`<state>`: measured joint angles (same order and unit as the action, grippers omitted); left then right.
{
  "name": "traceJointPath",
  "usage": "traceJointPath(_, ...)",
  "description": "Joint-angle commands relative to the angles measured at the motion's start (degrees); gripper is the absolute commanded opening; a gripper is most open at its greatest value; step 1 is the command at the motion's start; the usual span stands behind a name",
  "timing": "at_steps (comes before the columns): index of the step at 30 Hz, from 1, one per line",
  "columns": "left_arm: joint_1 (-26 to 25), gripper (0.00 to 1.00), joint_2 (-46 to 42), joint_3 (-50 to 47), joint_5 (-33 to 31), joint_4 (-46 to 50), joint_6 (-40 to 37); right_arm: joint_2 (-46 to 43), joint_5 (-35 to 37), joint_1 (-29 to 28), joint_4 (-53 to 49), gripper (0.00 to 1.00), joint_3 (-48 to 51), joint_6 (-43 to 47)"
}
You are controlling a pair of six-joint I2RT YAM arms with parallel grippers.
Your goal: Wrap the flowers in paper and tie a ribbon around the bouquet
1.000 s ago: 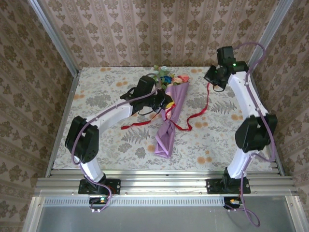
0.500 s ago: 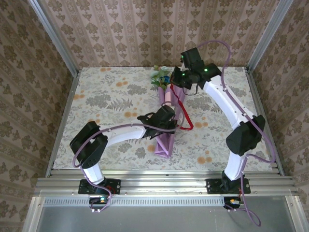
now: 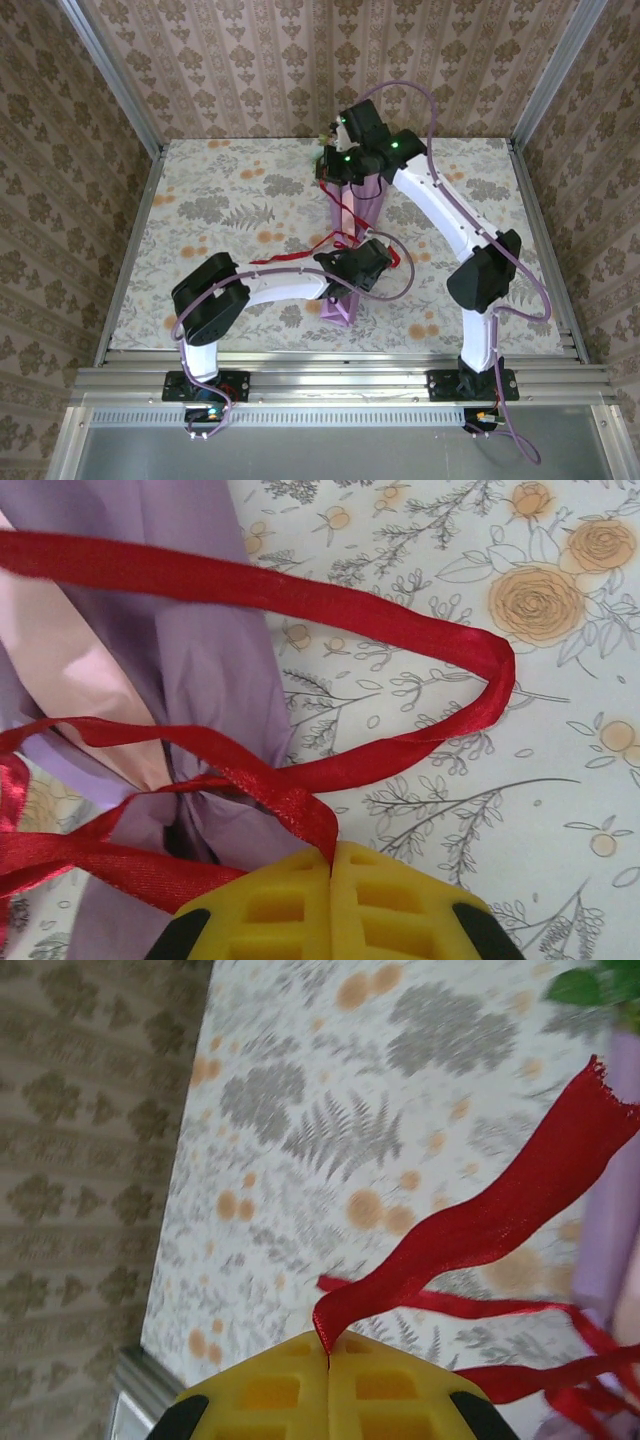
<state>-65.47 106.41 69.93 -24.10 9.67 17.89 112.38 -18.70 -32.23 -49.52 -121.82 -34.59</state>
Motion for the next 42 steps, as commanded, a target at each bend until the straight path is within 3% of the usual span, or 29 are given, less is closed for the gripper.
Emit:
traceJointPath(1,0.3,0.0,0.2,2.6,-2.2,1.8,-2.6,2.0,-7.5,-4.7,-3.2,0.0,-1.8,5.7)
traceJointPath(10,0.3,0.0,1.6,4.5,-1.8,3.7,-2.9,9.0,-12.8,-14.4,-11.1,0.0,-3.3,14.0)
traceJointPath(13,0.6,0.0,1.4,4.6,-1.6,4.1,-2.5,9.9,-9.9,-15.4,-14.5,0.31,-4.6,15.8)
traceJointPath(16,1.1,0.0,1.0,4.3,-0.6,4.3,-1.5,9.4,-5.3,-15.0,-16.1,0.45,-8.1,15.4)
traceJointPath(23,2.6,0.0,-0.3,4.3,2.1,4.7,0.8,11.4,-1.4,-9.7,-20.8,0.52,-24.9,9.2)
traceJointPath(26,4.2,0.0,-1.8,4.1,5.3,4.9,2.9,9.0,6.8,-7.0,-21.8,0.52,-26.3,4.1)
traceJointPath(29,6.9,0.0,-4.5,3.3,10.4,4.3,5.2,1.9,15.1,-4.0,-18.9,0.48,-18.9,-1.4)
traceJointPath(35,15.1,0.0,-8.7,1.5,26.9,3.2,12.3,-18.9,32.1,-2.7,-4.7,0.44,11.1,-10.1)
traceJointPath(39,21.0,0.0,-8.7,1.3,39.5,2.8,17.2,-29.2,37.8,-4.9,2.5,0.42,28.1,-13.4)
traceJointPath(42,24.6,0.0,-7.6,1.9,46.4,2.7,20.8,-31.7,41.4,-10.0,5.3,0.41,34.3,-11.3)
